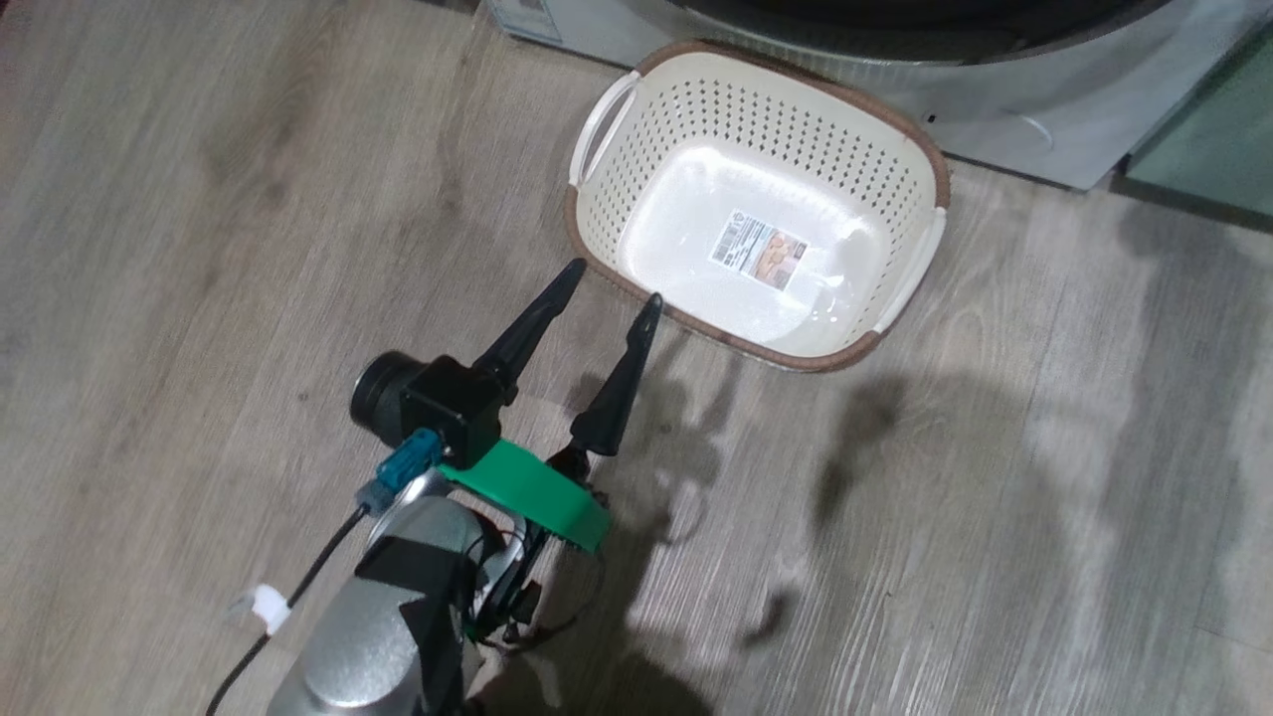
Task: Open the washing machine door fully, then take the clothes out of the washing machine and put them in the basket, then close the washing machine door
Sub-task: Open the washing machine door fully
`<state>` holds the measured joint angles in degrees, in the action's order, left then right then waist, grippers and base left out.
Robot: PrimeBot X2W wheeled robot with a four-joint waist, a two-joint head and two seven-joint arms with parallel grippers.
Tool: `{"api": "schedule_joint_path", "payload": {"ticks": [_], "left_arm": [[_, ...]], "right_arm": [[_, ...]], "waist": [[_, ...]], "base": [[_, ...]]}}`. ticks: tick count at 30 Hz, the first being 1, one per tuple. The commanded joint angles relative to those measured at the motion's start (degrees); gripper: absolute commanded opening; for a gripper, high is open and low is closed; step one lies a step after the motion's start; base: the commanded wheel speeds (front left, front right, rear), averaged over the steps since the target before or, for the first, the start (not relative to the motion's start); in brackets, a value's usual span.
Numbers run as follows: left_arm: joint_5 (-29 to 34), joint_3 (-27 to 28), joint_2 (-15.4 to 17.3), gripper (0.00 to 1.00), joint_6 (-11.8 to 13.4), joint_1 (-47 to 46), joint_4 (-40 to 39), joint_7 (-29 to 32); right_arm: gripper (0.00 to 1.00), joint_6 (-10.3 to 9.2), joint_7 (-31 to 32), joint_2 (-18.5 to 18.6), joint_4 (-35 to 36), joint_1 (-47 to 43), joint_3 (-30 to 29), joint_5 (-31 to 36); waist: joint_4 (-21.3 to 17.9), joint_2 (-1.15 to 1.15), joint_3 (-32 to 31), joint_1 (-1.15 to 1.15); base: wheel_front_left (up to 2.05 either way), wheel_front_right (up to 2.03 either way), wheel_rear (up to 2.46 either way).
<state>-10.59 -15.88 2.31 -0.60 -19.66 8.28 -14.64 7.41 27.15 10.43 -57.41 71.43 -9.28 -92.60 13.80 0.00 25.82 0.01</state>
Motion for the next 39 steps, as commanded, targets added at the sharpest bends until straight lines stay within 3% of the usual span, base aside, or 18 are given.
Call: {"api": "schedule_joint_path", "payload": {"ticks": [1,20,39], "left_arm": [[-0.06,1.33,0.59,1.00,-0.16,-1.46,-1.90,-0.36],[-2.04,-1.33,0.57,1.00,1.57,-3.06,-2.47,-0.36],[-2.32,-1.76,0.57,1.00,1.96,-3.15,-1.48,-0.36]], "right_arm": [[0.00,0.08,-0.35,-0.31,1.44,3.06,0.58,0.58],[0.00,0.08,0.26,0.49,-1.90,8.54,3.24,3.75],[0.00,0.08,6.72,0.00,-1.27,4.99,4.93,3.92]], "waist": [[0.44,0.00,0.57,-0.01],[2.09,0.00,3.44,-0.01],[1.82,0.00,2.11,-0.01]], "base": [[0.00,0.00,0.00],[0.00,0.00,0.00],[0.00,0.00,0.00]]}}
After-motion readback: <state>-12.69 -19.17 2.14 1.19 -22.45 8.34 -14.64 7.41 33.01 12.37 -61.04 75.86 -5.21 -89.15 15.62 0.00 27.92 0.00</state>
